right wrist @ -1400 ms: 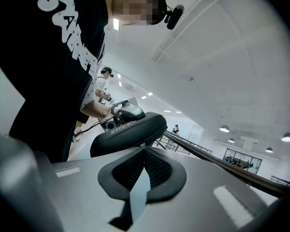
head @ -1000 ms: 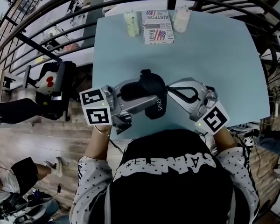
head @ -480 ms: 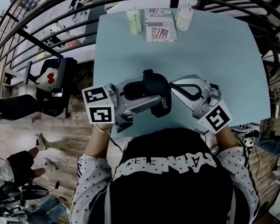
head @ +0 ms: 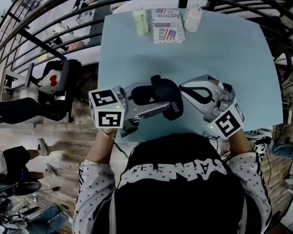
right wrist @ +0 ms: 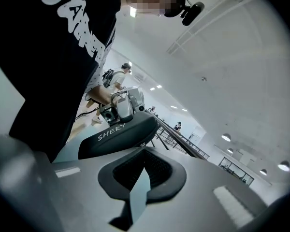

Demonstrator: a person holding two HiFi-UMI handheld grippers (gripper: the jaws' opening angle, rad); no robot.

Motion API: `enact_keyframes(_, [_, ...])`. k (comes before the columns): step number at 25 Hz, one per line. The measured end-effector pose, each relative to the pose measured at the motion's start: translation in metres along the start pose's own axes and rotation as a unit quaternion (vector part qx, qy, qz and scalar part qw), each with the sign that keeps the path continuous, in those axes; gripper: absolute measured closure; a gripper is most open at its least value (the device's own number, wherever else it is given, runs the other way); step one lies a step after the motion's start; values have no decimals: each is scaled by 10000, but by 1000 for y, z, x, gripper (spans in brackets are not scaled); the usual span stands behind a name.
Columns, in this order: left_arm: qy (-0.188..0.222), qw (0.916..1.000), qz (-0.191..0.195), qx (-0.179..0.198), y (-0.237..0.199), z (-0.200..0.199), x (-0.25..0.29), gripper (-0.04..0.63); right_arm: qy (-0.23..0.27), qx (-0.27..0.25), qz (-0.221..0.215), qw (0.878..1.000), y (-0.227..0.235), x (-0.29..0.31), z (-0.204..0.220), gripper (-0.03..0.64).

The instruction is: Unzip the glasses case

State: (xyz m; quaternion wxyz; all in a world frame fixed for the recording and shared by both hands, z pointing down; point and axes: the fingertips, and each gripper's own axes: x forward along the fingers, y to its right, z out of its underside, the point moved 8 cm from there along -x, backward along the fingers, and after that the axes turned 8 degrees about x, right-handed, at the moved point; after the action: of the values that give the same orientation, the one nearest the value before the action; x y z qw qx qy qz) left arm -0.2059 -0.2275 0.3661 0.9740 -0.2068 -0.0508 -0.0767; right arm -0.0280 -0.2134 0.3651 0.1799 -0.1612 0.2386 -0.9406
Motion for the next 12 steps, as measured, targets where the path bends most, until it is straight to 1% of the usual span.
enact_keyframes(4, [-268,9995,-98,146,0,6,3,595,-323,-531,-168,9979,-5,2,1,609])
enact_keyframes(8, [-610,9975,-226,284,-1,13,6,595,-775,-1280,-399,9879,-11,5,4,609])
enact_keyframes(9, [-707,9966,-259,329,-1,15,8,595,-854,-1402,-427,9855,-11,5,5,609])
enact_keyframes(10, [-800,9957,-287,376,-1,17,10,595,-887,-1445,-433,9846,-11,5,5,609])
enact_keyframes(12, [-886,9948,-299,413,0,20,12,595,-836,-1324,-392,9869,-9,3,6,609])
